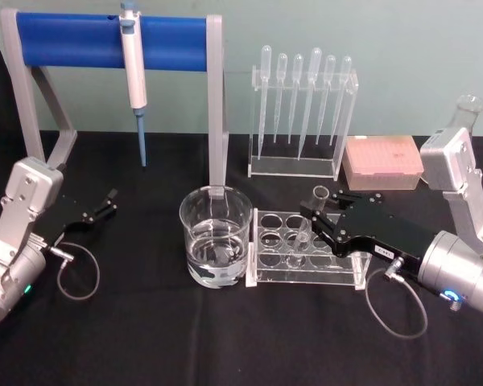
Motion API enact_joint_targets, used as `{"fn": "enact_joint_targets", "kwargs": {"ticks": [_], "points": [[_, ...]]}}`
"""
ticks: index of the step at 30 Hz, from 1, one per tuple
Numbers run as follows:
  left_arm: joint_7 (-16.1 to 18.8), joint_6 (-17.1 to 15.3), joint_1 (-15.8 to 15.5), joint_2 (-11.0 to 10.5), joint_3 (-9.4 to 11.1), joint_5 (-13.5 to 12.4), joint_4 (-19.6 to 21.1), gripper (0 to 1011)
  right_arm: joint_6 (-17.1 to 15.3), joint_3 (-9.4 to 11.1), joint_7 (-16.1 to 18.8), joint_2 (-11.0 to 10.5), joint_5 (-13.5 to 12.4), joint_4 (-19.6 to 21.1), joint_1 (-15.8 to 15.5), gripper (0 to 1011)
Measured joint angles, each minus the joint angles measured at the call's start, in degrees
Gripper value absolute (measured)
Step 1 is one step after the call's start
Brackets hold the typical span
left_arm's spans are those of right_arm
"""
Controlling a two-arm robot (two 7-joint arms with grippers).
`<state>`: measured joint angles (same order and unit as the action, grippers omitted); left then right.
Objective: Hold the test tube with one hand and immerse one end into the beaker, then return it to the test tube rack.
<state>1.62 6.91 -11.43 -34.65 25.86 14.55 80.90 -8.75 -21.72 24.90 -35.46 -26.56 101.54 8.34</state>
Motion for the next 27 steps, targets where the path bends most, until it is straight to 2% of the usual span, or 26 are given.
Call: {"fn": "enact_joint_targets", "kwargs": {"ticks": [5, 8, 13, 19, 22, 26, 27], "points": [[0.0, 0.0, 0.0, 0.0, 0.0, 0.0, 0.0, 1000, 0.0, 0.0, 0.0, 0.0, 0.0, 0.0, 0.0, 373], [0.0, 0.0, 0.0, 0.0, 0.0, 0.0, 0.0, 1000, 0.0, 0.0, 0.0, 0.0, 0.0, 0.1, 0.0, 517], [0.0, 0.0, 0.0, 0.0, 0.0, 0.0, 0.0, 1000, 0.1, 0.2, 0.0, -0.1, -0.1, 0.6, -0.2, 632], [0.0, 0.0, 0.0, 0.0, 0.0, 0.0, 0.0, 1000, 2.0, 3.7, -1.8, -0.1, -1.2, 5.9, -2.5, 814], [0.0, 0.0, 0.0, 0.0, 0.0, 0.0, 0.0, 1000, 3.0, 6.4, -4.6, 0.6, -1.5, 8.6, -4.7, 934], [0.0, 0.0, 0.0, 0.0, 0.0, 0.0, 0.0, 1000, 3.3, 8.5, -7.9, 1.8, -1.0, 9.8, -6.5, 989], [0.0, 0.0, 0.0, 0.0, 0.0, 0.0, 0.0, 1000, 3.4, 9.5, -10.0, 2.6, -0.4, 10.0, -7.5, 1000]]}}
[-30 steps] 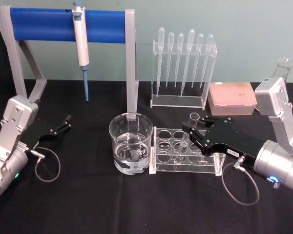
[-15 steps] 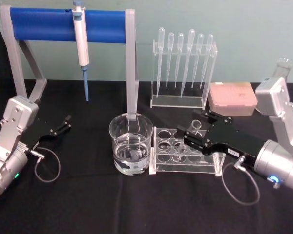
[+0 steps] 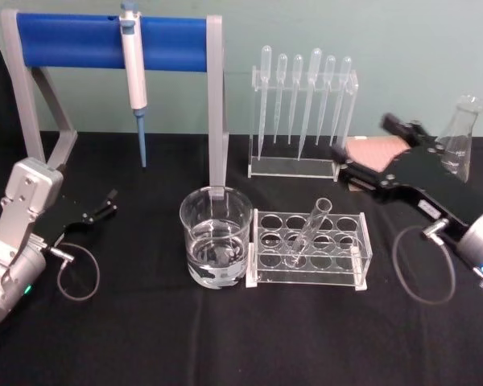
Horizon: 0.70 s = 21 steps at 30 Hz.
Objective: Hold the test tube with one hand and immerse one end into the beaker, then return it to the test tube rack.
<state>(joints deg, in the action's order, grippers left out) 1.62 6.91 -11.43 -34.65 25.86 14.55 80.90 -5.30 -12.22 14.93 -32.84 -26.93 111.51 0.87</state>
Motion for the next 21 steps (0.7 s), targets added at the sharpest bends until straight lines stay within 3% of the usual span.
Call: {"fn": "enact_joint_targets", "kwargs": {"ticks": [4, 7, 14, 21], "points": [[0.0, 0.0, 0.0, 0.0, 0.0, 0.0, 0.0, 1000, 0.8, 1.9, -5.0, 2.3, 2.1, -0.9, -2.1, 1002], [0.0, 0.0, 0.0, 0.0, 0.0, 0.0, 0.0, 1000, 3.5, 2.9, -9.9, 5.2, 5.4, -3.7, -3.7, 1000], [0.0, 0.0, 0.0, 0.0, 0.0, 0.0, 0.0, 1000, 7.8, 3.1, -14.1, 8.9, 9.7, -9.7, -4.4, 1000], [0.0, 0.0, 0.0, 0.0, 0.0, 0.0, 0.0, 1000, 8.5, 2.7, -14.5, 10.4, 11.8, -13.0, -3.8, 1000]]}}
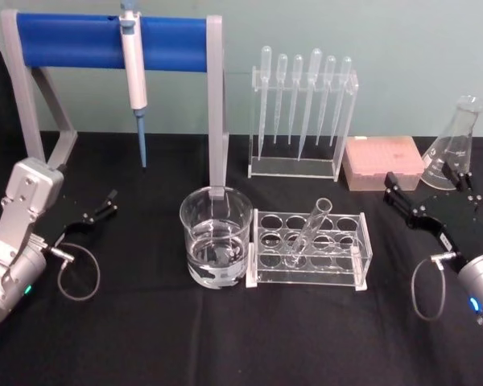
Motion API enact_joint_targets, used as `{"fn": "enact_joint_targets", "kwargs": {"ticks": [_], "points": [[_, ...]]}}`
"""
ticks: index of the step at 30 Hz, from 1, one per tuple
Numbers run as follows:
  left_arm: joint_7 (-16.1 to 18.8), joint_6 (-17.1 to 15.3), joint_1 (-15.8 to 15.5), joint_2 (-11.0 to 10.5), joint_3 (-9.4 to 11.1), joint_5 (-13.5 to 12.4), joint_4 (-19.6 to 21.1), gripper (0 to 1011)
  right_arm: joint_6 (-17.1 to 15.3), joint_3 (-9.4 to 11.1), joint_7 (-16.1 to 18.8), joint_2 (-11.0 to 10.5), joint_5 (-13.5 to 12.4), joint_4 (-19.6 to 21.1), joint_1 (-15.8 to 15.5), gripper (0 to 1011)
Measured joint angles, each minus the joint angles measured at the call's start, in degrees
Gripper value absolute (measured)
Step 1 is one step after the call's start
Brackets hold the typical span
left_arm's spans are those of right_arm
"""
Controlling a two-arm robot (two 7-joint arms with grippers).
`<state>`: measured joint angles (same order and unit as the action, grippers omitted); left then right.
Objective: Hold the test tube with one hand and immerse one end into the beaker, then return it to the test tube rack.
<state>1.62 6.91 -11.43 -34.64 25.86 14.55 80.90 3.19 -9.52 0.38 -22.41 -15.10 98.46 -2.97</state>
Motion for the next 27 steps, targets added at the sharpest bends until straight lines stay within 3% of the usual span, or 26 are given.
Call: {"fn": "enact_joint_targets", "kwargs": {"ticks": [27], "points": [[0.0, 0.0, 0.0, 0.0, 0.0, 0.0, 0.0, 1000, 0.3, -0.1, 0.6, 0.0, 0.3, -0.3, 0.1, 1002]]}}
